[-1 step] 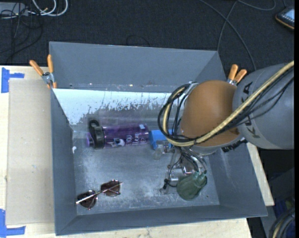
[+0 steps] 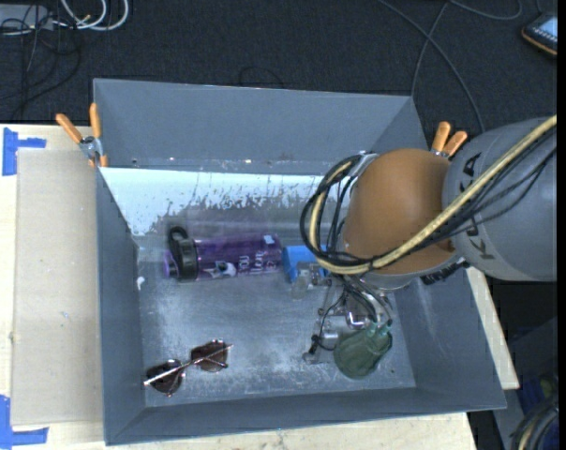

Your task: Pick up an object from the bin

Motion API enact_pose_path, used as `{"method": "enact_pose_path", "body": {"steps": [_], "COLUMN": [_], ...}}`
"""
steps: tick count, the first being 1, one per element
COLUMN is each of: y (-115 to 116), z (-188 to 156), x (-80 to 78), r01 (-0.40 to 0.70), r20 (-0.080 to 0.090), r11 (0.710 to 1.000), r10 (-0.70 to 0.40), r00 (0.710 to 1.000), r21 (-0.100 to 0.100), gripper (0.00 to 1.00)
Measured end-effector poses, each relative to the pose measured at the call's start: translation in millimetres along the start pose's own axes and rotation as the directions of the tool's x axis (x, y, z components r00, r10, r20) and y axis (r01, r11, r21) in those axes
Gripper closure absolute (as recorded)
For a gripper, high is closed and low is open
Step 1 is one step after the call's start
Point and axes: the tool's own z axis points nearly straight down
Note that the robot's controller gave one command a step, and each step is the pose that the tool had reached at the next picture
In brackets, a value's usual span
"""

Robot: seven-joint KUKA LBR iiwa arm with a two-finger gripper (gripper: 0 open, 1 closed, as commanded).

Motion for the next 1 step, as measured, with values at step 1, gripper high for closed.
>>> {"method": "enact_pose_path", "body": {"steps": [1], "y": [82.6], "z": [71.9], "x": [-8.4], "r01": [0.049], "r20": [0.0], "r11": [0.999], "r10": [-0.049], "r00": [0.999], "r21": [0.0], "gripper": [0.0]}}
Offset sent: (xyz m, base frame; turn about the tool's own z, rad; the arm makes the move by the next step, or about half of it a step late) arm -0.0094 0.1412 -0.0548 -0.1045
